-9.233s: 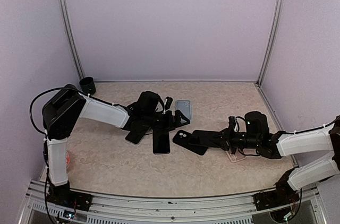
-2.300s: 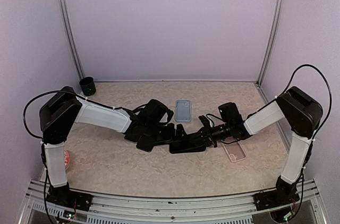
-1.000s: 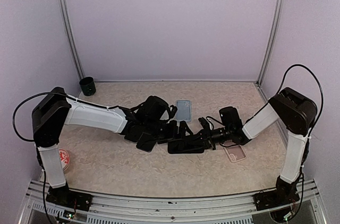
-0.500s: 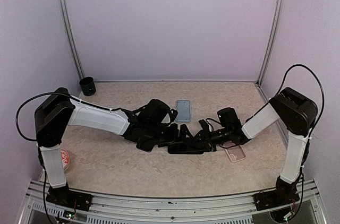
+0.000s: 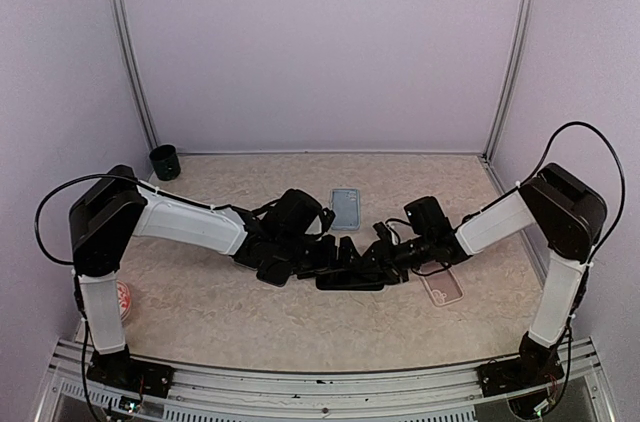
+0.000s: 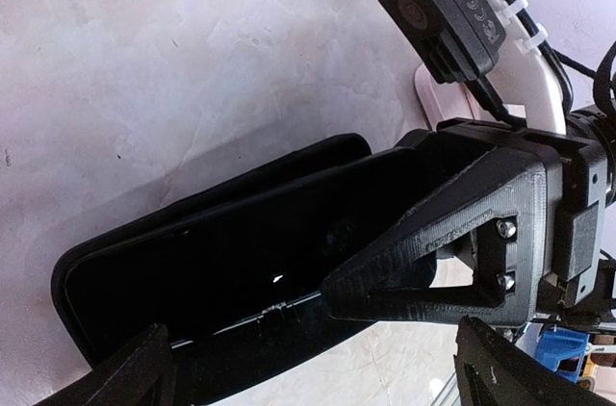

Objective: Put the phone into the phone case
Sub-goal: Install the phone on the phone case.

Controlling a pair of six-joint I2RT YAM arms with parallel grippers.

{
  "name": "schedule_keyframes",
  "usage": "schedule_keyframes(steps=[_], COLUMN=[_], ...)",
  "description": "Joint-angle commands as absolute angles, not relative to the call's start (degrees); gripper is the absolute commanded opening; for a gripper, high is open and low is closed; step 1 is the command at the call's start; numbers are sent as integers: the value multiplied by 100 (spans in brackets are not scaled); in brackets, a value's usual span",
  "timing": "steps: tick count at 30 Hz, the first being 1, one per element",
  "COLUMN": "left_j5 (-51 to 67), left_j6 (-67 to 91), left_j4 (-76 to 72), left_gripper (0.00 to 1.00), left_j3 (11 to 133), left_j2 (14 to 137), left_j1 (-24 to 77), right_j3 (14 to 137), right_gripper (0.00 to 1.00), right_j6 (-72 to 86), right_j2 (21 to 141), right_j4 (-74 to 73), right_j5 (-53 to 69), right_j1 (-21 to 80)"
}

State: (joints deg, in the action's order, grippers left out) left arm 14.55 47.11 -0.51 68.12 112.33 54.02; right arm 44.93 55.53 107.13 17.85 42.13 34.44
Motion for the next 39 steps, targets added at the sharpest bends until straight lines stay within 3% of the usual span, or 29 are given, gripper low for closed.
schedule_keyframes(steps=[1,9,19,25,39], left_j5=[1355,1350,1322,621,1048], left_j6=[4618,4588,4488,4240,4267], left_j4=[264,228,271,976,777], left_gripper=[99,99,99,99,99], left_j3=[6867,6772,6870,6979,7322], left_j2=[11470,11470,11180,11003,11605], left_j1=[5377,5320,4962,4695,5115], right_j3=[4490,4504,4675,4689,4790], right_gripper=[42,42,23,22,22], right_j6=[5267,5079,4747,4698,4606], right_j2=[10628,10370,10303,10308,10353], right_j4=[552,164,-188,-224,-352], right_j5=[3520,3288,2982,2962,2944], right_j1=[3454,3452,3450,3454,3454])
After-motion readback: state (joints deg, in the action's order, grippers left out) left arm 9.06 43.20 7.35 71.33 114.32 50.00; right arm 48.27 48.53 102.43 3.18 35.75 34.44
